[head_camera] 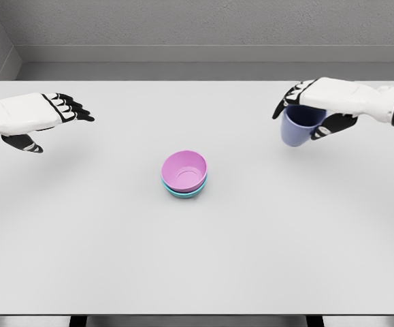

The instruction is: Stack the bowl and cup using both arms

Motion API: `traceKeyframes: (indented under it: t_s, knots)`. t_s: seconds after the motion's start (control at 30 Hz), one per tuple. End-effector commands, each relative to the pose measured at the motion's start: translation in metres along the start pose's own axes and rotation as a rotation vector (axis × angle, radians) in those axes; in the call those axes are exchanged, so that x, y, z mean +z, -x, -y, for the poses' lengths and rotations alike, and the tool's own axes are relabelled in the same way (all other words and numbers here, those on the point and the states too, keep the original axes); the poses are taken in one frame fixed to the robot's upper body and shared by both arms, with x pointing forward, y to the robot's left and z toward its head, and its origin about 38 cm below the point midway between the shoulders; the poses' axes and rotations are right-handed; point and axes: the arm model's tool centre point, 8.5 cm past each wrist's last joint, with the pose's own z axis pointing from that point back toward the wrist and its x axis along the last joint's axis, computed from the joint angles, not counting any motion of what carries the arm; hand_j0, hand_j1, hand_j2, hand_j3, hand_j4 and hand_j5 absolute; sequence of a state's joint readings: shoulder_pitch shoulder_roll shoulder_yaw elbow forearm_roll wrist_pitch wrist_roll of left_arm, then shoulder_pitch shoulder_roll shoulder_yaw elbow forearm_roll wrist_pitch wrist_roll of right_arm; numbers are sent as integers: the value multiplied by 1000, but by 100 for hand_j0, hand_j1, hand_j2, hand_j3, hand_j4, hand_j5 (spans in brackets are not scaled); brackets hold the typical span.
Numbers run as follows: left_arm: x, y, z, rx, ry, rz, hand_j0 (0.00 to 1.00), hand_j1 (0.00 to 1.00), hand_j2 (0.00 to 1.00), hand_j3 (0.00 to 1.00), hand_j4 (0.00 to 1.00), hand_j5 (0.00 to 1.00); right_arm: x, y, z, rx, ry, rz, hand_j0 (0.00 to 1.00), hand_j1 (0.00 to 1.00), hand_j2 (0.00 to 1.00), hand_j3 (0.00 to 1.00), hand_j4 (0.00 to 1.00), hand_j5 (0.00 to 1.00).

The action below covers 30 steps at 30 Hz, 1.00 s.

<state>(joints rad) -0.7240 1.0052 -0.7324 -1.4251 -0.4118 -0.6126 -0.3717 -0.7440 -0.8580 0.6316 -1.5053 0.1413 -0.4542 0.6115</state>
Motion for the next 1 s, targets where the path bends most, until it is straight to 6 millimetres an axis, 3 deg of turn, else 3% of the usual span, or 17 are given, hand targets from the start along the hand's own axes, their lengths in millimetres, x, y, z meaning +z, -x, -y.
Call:
traceKeyframes:
  t_s: [0.0,0.53,0.97]
  knots:
    - [1,0,-1,4,-3,-1,100,100,100,100,100,100,-2,-7,3,9,5,19,67,67,67,67,67,67]
    - [1,1,0,6,-2,-2,100,100,100,100,100,100,-37,-57,19,66,60,184,68,68,68,68,68,68]
    - [2,1,1,5,-1,-4,100,100,100,100,100,100,-66,-89,17,83,45,290,68,68,68,68,68,68]
